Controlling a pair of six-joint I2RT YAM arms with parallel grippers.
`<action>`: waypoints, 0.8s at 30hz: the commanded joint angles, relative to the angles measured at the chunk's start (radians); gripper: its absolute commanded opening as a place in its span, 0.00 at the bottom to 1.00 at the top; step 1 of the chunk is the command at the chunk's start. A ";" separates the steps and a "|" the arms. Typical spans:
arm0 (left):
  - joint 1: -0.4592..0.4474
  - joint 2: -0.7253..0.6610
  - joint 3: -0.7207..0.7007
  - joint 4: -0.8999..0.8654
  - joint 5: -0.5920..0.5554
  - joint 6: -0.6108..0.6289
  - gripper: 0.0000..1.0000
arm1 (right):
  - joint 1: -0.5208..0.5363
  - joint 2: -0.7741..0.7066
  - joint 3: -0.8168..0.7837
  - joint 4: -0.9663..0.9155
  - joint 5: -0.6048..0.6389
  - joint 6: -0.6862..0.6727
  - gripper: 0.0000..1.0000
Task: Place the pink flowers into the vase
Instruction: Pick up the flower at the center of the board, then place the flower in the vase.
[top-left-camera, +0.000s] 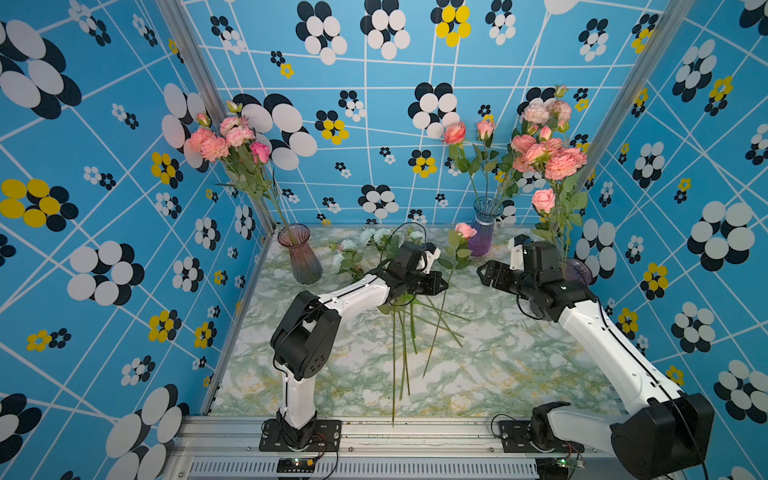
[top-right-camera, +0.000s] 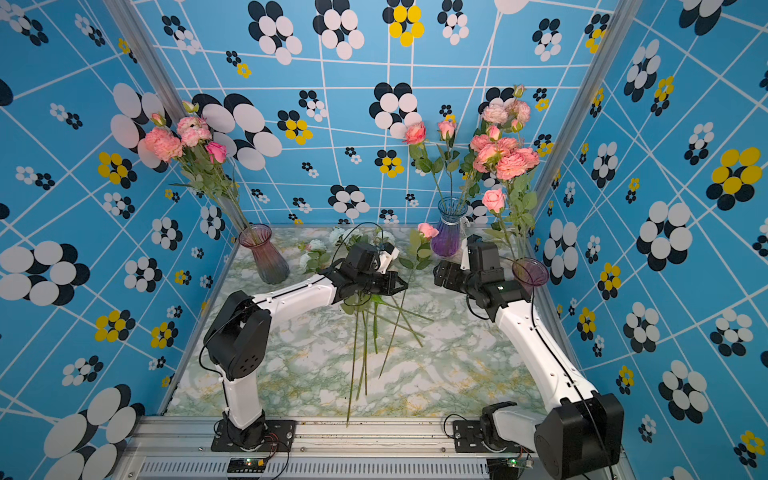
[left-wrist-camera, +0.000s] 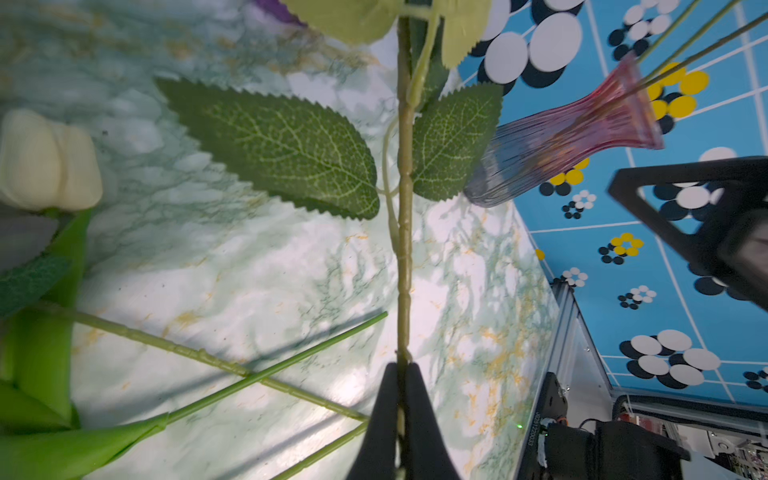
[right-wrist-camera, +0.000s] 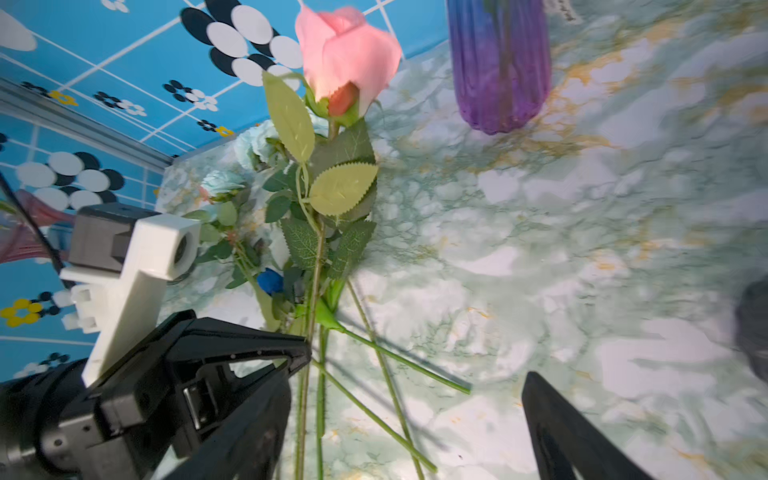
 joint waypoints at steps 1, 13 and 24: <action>0.001 -0.022 -0.031 0.073 -0.008 -0.017 0.00 | 0.033 0.034 0.059 0.000 -0.100 0.044 0.86; -0.024 -0.097 -0.034 0.089 -0.017 -0.023 0.00 | 0.087 0.168 0.144 0.021 -0.111 0.076 0.73; -0.038 -0.105 -0.035 0.112 -0.008 -0.044 0.00 | 0.113 0.263 0.195 0.059 -0.123 0.094 0.49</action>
